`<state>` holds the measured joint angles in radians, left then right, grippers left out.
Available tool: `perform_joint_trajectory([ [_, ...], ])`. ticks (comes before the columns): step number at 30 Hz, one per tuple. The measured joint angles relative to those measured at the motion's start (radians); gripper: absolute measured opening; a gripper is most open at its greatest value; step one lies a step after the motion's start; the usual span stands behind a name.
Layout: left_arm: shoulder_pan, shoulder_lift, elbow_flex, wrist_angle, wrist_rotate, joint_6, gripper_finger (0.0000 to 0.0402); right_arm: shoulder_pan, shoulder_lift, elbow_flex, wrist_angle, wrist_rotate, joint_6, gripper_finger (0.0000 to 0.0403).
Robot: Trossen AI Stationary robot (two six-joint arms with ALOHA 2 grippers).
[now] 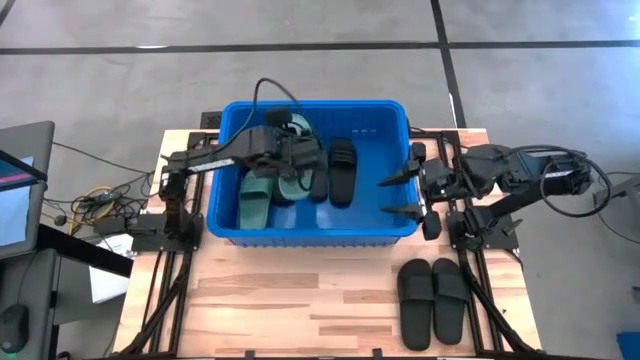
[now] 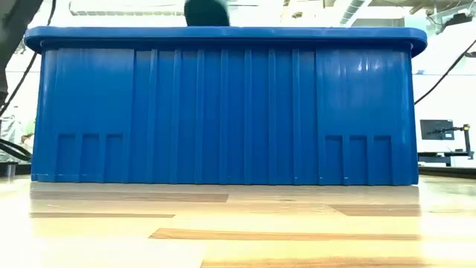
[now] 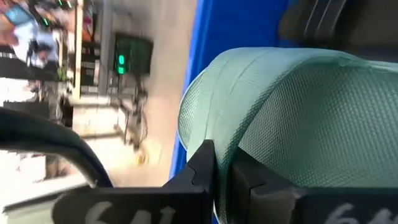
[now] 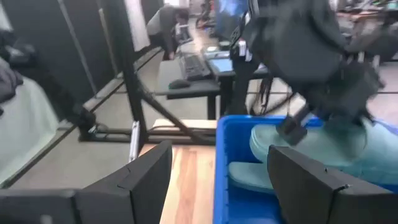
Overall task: Pick and place slides into bin
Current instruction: Put the green slide into the blue bin
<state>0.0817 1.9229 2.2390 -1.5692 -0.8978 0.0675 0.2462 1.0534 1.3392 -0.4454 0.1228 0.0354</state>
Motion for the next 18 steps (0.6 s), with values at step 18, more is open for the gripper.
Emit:
perform_joint_trajectory([
  [18, 0.102, -0.141, -0.689, 0.612, 0.129, 0.249, 0.0000, 0.000, -0.008, 0.000, 0.006, 0.118, 0.028, 0.0249],
])
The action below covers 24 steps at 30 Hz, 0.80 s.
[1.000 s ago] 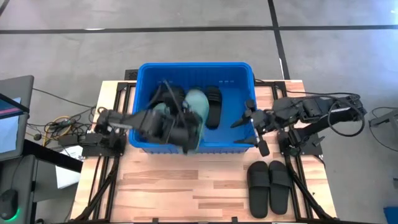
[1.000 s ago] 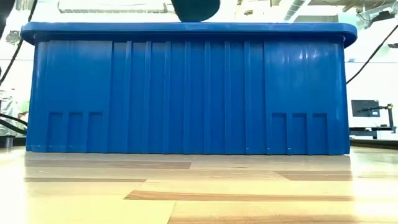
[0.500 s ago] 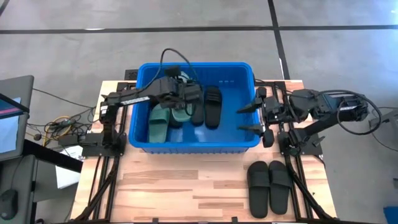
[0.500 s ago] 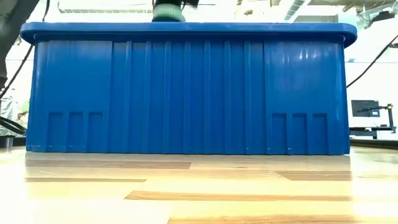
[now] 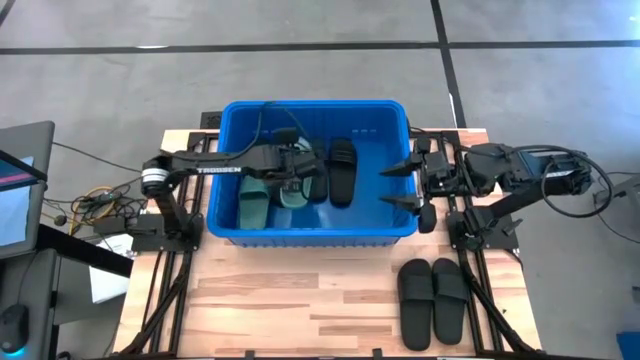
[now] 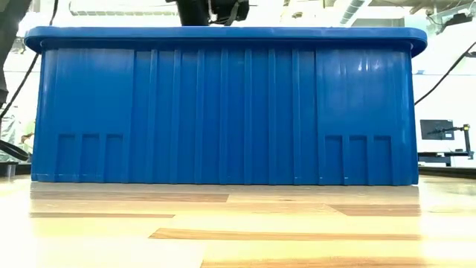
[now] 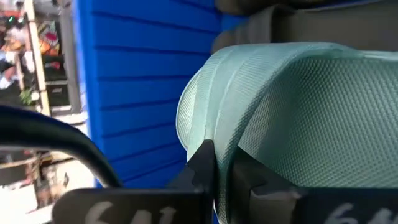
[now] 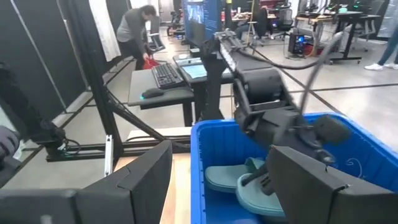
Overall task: Pick and place slides into bin
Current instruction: Put the green slide into the blue bin
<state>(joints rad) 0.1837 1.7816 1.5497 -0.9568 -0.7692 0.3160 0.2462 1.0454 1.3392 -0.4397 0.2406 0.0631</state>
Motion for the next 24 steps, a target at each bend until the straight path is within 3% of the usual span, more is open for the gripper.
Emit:
perform_joint_trajectory([
  [9, 0.000, -0.147, -0.295, 0.266, 0.005, 0.069, 0.0000, -0.039, 0.000, 0.000, 0.008, 0.000, -0.004, 0.0249],
  [24, -0.032, -0.150, -0.444, 0.370, 0.023, -0.092, 0.0000, -0.078, 0.002, 0.000, 0.030, -0.004, 0.008, 0.0249],
])
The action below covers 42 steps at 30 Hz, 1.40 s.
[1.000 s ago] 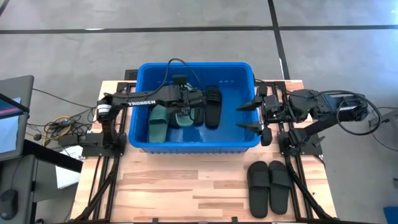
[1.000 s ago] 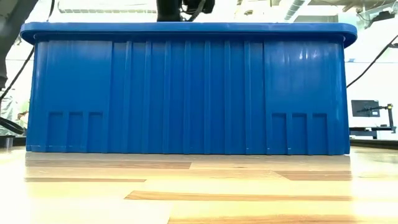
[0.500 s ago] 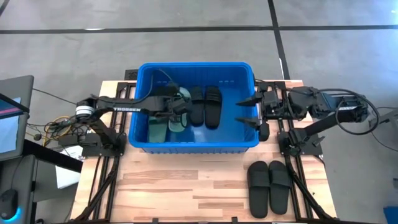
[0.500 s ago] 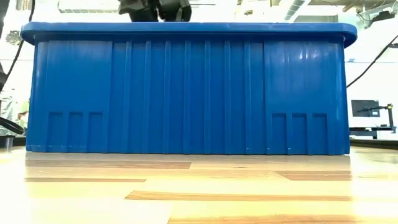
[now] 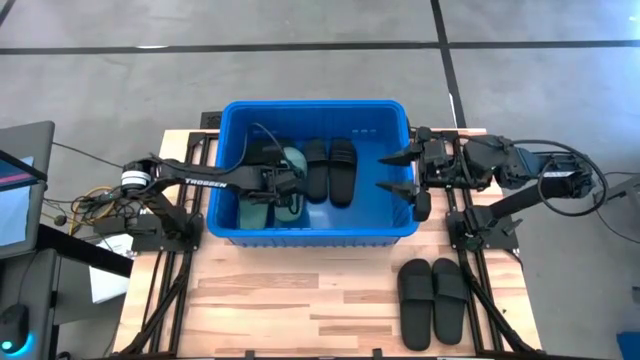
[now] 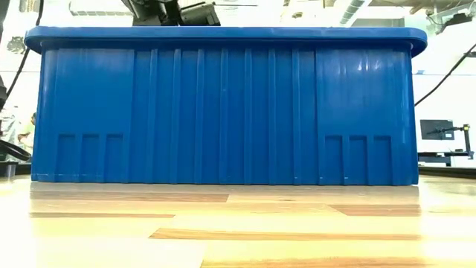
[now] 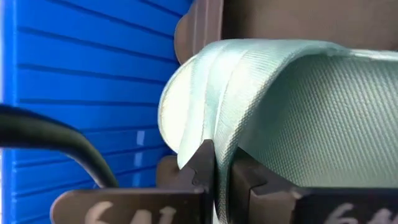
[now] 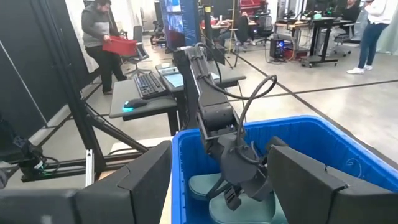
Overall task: Pick and place slides into bin
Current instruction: Put the green slide into the blue bin
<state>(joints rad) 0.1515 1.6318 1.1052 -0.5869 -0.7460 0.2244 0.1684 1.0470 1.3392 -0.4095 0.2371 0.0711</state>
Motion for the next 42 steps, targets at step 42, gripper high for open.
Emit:
perform_joint_trajectory([
  [42, -0.108, 0.002, -0.064, -0.098, 0.024, -0.193, 0.0000, 0.000, 0.042, 0.000, -0.017, -0.001, -0.001, 0.0249],
])
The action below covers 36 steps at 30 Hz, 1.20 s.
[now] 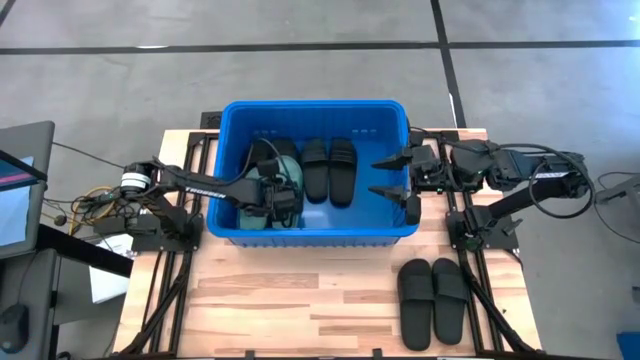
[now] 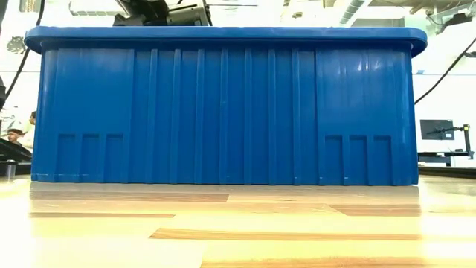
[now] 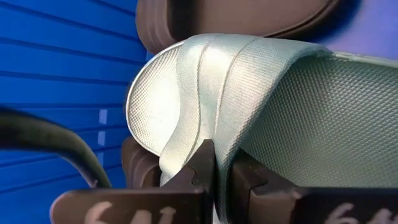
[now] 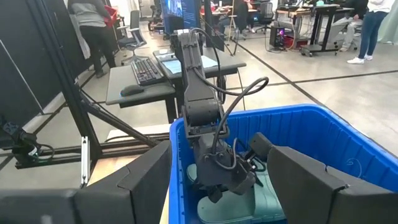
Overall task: Pick and place slides into bin
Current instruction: Put the green slide into the blue bin
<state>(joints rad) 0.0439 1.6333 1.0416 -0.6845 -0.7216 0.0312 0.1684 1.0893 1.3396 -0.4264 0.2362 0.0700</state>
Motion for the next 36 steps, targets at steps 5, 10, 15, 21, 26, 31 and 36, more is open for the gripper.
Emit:
perform_joint_trajectory([
  [5, -0.016, 0.000, 0.000, -0.008, 0.011, -0.028, 0.0000, 0.000, 0.000, 0.000, -0.008, 0.000, 0.000, 0.0249],
  [10, -0.021, 0.000, 0.000, -0.008, 0.032, -0.046, 0.0000, 0.000, 0.000, 0.000, -0.011, 0.000, 0.000, 0.0249],
  [15, -0.021, 0.000, 0.000, -0.010, 0.061, -0.054, 0.0000, 0.000, 0.000, 0.000, -0.011, 0.000, 0.000, 0.0249],
  [21, -0.021, 0.000, 0.001, -0.013, 0.056, -0.083, 0.0004, 0.000, 0.000, 0.000, -0.014, 0.000, 0.000, 0.0249],
  [26, -0.022, 0.000, 0.001, -0.013, 0.051, -0.084, 0.0043, 0.000, 0.000, 0.000, -0.015, 0.000, 0.000, 0.0249],
  [31, -0.021, 0.000, 0.001, -0.016, 0.066, -0.072, 0.0100, 0.000, 0.000, 0.000, -0.015, -0.003, 0.000, 0.0249],
  [36, 0.001, 0.000, 0.002, -0.024, 0.134, -0.023, 0.0154, 0.000, 0.000, 0.000, -0.029, -0.004, 0.000, 0.0249],
])
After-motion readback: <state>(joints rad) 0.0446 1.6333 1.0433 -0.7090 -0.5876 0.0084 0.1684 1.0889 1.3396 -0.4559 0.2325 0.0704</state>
